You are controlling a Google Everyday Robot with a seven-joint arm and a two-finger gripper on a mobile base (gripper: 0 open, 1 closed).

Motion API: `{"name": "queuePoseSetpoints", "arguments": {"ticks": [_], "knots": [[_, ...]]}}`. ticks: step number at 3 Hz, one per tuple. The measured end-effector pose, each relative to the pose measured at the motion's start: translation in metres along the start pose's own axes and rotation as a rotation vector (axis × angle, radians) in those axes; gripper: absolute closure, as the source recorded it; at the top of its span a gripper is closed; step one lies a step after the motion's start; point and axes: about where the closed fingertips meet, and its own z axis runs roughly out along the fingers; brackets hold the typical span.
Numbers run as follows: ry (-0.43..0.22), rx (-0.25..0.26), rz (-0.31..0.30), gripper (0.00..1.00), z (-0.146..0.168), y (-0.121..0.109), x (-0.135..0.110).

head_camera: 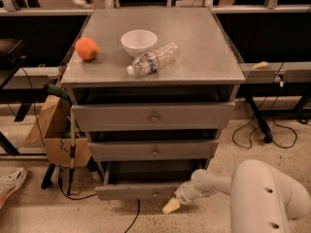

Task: Close bottom drawer

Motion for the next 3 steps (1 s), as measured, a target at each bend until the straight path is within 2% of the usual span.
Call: {"name": "queuePoseSetpoints", "arguments": {"ticks": [1, 2, 3], "knots": [[-0.015, 0.019, -0.03, 0.47, 0.002, -0.014, -0.017], [-0.015, 0.019, -0.031, 0.71, 0.002, -0.014, -0.017], [-0.04, 0.058, -0.067, 0.93, 0.002, -0.032, -0.04]]}}
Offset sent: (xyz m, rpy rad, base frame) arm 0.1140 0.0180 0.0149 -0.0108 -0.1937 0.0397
